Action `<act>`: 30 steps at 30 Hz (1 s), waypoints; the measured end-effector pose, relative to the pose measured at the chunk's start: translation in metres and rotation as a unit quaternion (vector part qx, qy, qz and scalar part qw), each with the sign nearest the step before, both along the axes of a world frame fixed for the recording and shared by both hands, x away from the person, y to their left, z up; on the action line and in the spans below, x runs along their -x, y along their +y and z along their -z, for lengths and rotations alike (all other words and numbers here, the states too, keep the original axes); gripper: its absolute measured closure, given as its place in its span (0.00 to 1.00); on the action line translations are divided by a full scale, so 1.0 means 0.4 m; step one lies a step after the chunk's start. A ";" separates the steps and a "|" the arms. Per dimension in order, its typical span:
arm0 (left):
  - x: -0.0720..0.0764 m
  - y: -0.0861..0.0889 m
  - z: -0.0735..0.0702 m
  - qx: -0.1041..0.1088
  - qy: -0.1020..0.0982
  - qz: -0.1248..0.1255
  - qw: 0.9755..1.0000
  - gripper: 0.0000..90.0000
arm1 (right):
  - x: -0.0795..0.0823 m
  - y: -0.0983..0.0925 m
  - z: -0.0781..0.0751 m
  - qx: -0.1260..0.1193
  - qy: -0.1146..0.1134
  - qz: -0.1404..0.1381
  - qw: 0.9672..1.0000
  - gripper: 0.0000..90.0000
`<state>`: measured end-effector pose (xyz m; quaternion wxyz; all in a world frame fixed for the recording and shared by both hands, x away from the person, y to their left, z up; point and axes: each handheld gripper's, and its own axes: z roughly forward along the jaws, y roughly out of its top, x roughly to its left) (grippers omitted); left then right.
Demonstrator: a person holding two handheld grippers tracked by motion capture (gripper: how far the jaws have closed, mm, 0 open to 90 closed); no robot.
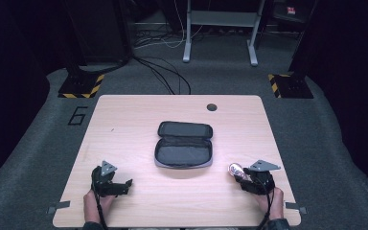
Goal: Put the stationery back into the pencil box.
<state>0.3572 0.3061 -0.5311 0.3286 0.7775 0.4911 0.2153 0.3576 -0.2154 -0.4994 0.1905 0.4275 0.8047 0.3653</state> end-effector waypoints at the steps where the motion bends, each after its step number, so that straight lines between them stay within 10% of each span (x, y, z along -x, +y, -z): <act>1: 0.000 0.001 0.000 -0.002 0.000 0.003 1.000 0.01 | 0.000 0.001 -0.003 -0.001 -0.006 0.004 1.000 0.55; 30: -0.001 -0.001 0.001 0.002 -0.001 -0.002 1.000 0.01 | -0.031 0.067 -0.075 -0.016 -0.028 -0.026 0.999 0.55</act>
